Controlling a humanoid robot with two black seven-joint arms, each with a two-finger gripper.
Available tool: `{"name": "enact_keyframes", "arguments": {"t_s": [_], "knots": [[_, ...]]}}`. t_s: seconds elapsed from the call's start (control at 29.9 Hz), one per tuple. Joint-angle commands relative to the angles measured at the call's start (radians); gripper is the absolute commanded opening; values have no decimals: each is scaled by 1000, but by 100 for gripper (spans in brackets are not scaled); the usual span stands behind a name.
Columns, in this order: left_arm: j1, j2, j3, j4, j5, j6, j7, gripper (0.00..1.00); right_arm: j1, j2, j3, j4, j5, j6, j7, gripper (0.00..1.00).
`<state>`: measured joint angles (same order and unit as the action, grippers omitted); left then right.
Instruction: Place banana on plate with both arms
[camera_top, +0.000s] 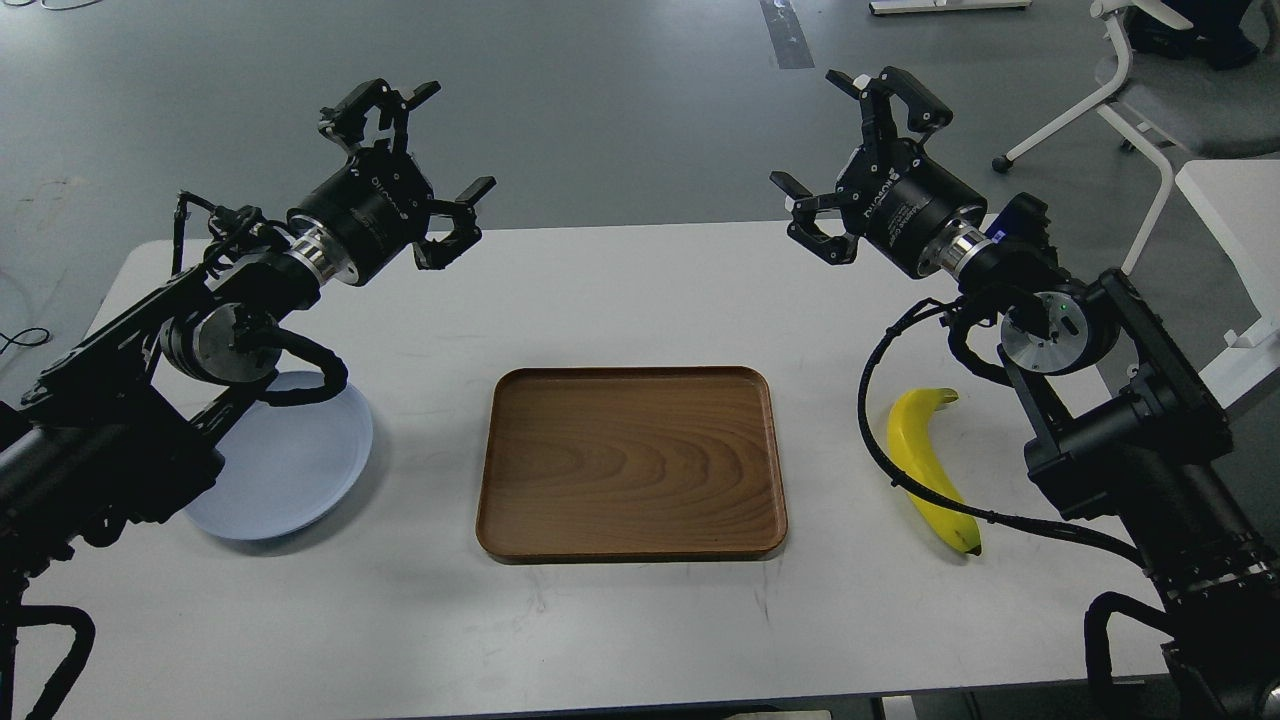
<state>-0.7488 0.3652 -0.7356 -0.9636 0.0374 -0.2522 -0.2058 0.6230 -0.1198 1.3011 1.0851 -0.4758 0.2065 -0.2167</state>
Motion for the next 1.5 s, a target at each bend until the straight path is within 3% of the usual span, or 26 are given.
{"name": "enact_keyframes", "arguments": {"t_s": [0.0, 0.67, 1.47], "knots": [[23, -9, -16, -1, 4, 10, -43, 98, 0, 8, -3, 10, 2, -9, 0, 100], [54, 24, -8, -1, 10, 33, -47, 98, -97, 19, -8, 147, -12, -15, 0, 100], [54, 58, -8, -3, 10, 31, -50, 98, -181, 19, 6, 188, -17, -18, 0, 100]]}}
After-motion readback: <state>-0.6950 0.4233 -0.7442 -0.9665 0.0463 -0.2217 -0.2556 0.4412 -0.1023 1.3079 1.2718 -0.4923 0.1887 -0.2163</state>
